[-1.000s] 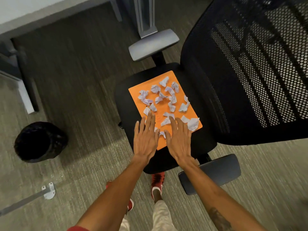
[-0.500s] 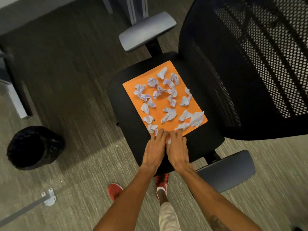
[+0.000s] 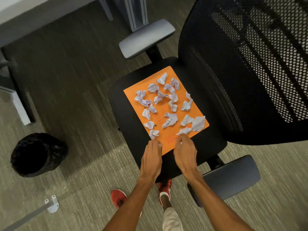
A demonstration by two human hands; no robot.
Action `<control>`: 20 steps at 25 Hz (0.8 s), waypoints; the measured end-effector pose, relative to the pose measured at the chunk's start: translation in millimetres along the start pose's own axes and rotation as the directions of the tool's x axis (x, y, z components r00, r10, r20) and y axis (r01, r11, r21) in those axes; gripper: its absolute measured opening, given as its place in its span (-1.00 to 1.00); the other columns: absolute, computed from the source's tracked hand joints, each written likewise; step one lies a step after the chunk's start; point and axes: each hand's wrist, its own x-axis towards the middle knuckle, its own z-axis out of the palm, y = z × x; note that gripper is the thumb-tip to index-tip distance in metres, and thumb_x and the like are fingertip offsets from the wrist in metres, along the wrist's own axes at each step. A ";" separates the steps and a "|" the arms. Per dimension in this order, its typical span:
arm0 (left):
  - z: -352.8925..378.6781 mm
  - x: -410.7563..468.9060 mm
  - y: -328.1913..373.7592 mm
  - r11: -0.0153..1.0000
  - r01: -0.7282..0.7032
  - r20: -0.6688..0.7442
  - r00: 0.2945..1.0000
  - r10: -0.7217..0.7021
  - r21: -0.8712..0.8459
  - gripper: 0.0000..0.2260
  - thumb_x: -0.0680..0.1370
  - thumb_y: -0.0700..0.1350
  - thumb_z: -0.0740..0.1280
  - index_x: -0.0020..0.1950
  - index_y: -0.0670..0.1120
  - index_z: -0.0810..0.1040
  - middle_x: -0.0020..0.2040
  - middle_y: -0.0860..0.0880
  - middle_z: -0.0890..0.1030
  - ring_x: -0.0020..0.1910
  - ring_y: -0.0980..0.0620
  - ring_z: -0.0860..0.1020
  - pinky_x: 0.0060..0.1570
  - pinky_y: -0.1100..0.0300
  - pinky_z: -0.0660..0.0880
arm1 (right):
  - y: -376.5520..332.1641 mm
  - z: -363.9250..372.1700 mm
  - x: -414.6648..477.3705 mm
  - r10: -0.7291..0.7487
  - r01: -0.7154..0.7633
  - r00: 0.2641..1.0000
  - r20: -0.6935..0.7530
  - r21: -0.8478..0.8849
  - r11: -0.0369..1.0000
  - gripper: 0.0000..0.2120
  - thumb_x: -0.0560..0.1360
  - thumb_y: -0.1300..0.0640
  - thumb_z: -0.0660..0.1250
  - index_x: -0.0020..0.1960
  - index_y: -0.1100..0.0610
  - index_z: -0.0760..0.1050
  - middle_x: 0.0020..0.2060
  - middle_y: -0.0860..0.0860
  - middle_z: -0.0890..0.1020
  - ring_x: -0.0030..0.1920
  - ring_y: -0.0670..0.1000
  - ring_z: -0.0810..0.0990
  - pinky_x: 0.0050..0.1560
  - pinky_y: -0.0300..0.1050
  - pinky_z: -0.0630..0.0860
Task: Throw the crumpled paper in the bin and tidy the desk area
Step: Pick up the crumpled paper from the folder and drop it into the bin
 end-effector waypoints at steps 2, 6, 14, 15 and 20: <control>-7.6 1.1 -15.7 0.995 0.088 -0.121 0.989 -0.081 0.054 -0.74 0.66 0.05 0.05 -0.17 -0.01 0.31 -0.30 0.06 0.38 -0.35 0.03 0.39 -0.32 0.11 0.30 | 4.8 -14.1 4.0 0.027 -0.028 0.996 -0.083 -0.017 0.999 -0.84 0.62 0.21 0.14 -0.02 0.13 0.50 -0.13 -0.01 0.55 -0.07 0.08 0.52 -0.10 0.03 0.48; -20.9 7.5 -37.7 0.991 0.119 -0.139 0.984 -0.111 0.052 -0.71 0.68 0.10 0.01 -0.09 0.00 0.38 -0.33 0.07 0.46 -0.38 0.07 0.45 -0.33 0.15 0.30 | 13.5 -30.0 23.4 -0.101 0.096 0.994 -0.039 -0.110 0.989 -0.73 0.61 0.06 0.27 0.29 0.06 0.41 0.06 0.04 0.53 0.02 0.07 0.55 -0.11 -0.02 0.47; 1.9 31.0 -20.4 0.974 0.036 -0.046 0.999 -0.027 0.224 -0.48 0.60 0.30 0.17 0.52 0.19 0.20 -0.03 0.09 0.52 -0.10 0.11 0.52 -0.29 0.10 0.53 | 27.7 -0.6 44.6 -0.189 0.228 0.969 0.158 -0.284 0.931 -0.80 0.58 0.18 0.32 0.20 0.14 0.51 0.17 0.13 0.41 0.06 0.18 0.55 -0.05 0.08 0.57; 6.0 32.5 -20.3 0.971 0.027 -0.050 0.999 -0.016 0.237 -0.52 0.61 0.28 0.16 0.48 0.16 0.24 -0.04 0.07 0.50 -0.11 0.09 0.51 -0.34 0.12 0.50 | 27.7 -1.1 44.4 -0.217 0.253 0.963 0.159 -0.266 0.930 -0.86 0.60 0.18 0.29 0.14 0.17 0.53 0.12 0.11 0.42 0.02 0.16 0.54 -0.07 0.07 0.56; 7.4 39.4 -21.9 0.979 -0.006 -0.009 1.000 0.008 0.204 -0.83 0.68 0.06 0.13 0.15 0.01 0.41 -0.01 0.04 0.45 -0.10 0.04 0.51 -0.27 0.04 0.52 | 12.1 -5.2 35.4 -0.079 0.066 0.989 0.121 0.102 0.993 -0.81 0.67 -0.04 0.13 0.05 0.06 0.39 0.02 -0.05 0.48 -0.04 0.02 0.53 -0.10 -0.03 0.44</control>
